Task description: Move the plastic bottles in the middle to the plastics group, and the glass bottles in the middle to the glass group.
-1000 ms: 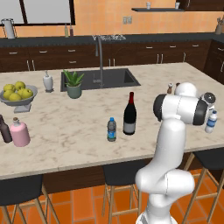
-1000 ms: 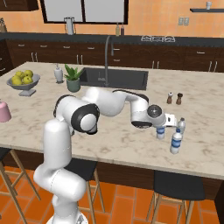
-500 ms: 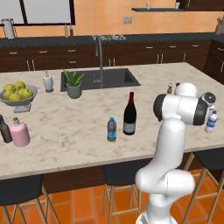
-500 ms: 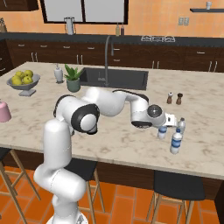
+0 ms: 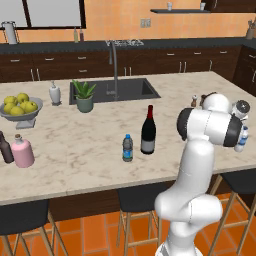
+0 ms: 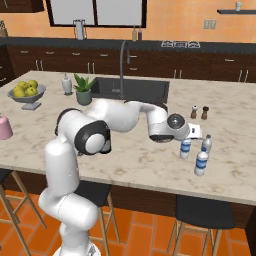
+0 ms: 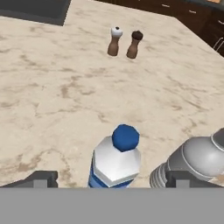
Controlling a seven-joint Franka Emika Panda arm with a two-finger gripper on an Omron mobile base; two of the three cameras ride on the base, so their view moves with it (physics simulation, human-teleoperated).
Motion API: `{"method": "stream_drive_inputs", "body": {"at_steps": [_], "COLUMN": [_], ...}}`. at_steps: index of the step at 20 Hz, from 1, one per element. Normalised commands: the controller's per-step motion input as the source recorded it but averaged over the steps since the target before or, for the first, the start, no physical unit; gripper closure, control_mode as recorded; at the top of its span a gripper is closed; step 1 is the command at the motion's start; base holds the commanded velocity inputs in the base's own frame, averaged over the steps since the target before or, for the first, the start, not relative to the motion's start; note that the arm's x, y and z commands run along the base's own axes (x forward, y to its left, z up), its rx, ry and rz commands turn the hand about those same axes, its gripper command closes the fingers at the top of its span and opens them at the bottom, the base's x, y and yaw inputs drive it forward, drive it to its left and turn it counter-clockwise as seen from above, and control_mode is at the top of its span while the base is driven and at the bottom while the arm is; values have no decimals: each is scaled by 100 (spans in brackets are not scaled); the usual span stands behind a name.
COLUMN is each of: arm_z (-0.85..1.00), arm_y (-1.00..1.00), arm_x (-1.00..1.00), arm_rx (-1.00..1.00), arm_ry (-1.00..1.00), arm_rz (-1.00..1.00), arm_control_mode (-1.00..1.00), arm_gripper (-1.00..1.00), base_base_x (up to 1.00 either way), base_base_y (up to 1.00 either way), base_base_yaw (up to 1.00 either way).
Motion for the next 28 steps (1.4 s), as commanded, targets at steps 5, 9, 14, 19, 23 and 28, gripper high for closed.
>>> {"method": "stream_drive_inputs", "body": {"at_steps": [5,9,14,19,23,28], "arm_z": [80,46,36,49,100,91], "arm_y": [31,73,92,93,62,46], "arm_x": [-37,-51,-49,-73,-75,-68], "arm_rx": [-2,-11,-16,-14,-4,0], "arm_ry": [0,0,6,15,22,33], "arm_rz": [0,0,0,0,1,6], "arm_control_mode": [-100,-100,-100,-100,-100,-100], "arm_gripper": [-100,-100,-100,-100,-100,-100], "base_base_x": [0,0,0,0,0,0], "base_base_y": [0,0,0,0,0,0], "base_base_yaw": [0,0,0,0,0,0]}}
